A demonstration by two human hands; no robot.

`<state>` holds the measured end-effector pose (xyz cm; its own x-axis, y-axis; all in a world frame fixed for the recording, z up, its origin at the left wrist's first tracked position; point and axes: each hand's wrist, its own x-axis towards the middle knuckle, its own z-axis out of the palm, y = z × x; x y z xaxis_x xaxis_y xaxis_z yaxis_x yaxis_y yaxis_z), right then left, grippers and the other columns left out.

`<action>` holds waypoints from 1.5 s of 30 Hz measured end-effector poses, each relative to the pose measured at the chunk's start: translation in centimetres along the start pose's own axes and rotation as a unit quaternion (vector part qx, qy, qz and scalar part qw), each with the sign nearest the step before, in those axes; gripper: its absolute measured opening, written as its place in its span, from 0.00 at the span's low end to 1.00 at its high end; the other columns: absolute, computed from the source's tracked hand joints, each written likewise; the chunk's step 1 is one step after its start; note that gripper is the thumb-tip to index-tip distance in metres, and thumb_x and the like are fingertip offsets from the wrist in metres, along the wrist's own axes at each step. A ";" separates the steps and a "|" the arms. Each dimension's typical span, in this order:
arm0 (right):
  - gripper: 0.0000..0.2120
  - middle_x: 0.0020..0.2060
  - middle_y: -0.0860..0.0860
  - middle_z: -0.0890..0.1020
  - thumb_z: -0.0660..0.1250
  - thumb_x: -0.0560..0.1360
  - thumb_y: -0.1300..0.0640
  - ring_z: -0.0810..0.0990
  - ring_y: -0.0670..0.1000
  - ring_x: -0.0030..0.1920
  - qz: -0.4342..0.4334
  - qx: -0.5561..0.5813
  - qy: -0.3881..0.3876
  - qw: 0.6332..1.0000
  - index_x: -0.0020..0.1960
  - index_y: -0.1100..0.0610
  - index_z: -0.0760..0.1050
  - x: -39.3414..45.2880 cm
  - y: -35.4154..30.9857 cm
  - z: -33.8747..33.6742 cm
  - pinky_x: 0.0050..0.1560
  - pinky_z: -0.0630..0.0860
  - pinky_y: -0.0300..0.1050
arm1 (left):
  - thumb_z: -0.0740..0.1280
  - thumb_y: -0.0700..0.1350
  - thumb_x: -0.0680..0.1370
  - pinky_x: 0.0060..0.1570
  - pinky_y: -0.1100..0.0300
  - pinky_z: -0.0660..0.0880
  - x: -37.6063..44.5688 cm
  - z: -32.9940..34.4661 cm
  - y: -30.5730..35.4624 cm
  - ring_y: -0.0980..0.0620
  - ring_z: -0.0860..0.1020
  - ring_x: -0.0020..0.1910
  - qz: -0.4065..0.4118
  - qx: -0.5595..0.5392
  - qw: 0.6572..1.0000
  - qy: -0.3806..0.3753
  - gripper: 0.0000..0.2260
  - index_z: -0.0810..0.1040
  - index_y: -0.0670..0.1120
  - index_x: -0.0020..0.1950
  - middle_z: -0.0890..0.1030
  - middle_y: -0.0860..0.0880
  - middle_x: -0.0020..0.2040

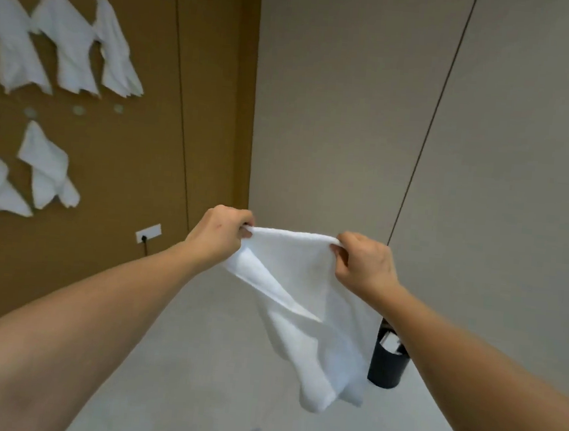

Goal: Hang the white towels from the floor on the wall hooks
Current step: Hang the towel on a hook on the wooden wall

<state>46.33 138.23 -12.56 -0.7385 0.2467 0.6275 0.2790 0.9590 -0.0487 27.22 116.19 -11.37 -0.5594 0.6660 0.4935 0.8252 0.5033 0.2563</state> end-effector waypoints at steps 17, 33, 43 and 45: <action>0.13 0.31 0.46 0.74 0.57 0.80 0.45 0.72 0.50 0.29 -0.198 0.069 -0.008 0.978 0.43 0.51 0.72 33.0 -18.3 27.5 0.27 0.67 0.42 | 0.69 0.43 0.76 0.40 0.57 0.75 15.9 -3.4 -37.0 0.49 0.77 0.42 -0.185 0.086 0.979 0.010 0.03 0.79 0.51 0.46 0.79 0.50 0.43; 0.11 0.30 0.47 0.76 0.63 0.79 0.50 0.72 0.48 0.28 -0.302 0.228 0.026 0.925 0.41 0.53 0.75 58.1 -26.4 50.0 0.27 0.72 0.44 | 0.60 0.47 0.81 0.41 0.59 0.67 29.1 -0.8 -58.8 0.52 0.74 0.43 -0.322 0.094 0.937 0.100 0.05 0.72 0.55 0.46 0.76 0.52 0.42; 0.09 0.37 0.53 0.83 0.70 0.76 0.60 0.80 0.55 0.32 -0.451 0.317 0.049 0.833 0.55 0.57 0.80 72.6 -29.6 58.3 0.28 0.77 0.49 | 0.60 0.42 0.78 0.31 0.60 0.65 36.5 -0.4 -65.0 0.50 0.73 0.31 -0.280 0.249 0.915 0.152 0.05 0.72 0.50 0.52 0.75 0.50 0.33; 0.12 0.34 0.53 0.81 0.73 0.71 0.64 0.78 0.55 0.29 -0.476 0.313 0.070 0.819 0.54 0.57 0.82 74.1 -31.1 59.5 0.24 0.75 0.46 | 0.59 0.42 0.79 0.34 0.56 0.71 37.1 -0.2 -66.3 0.47 0.75 0.35 -0.296 0.271 0.905 0.144 0.07 0.73 0.49 0.55 0.77 0.47 0.37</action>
<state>-53.57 134.95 -10.81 -0.3489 -0.6307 0.6932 -0.7843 0.6013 0.1524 -48.23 107.41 -9.90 -0.7830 0.0599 0.6191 0.1850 0.9727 0.1399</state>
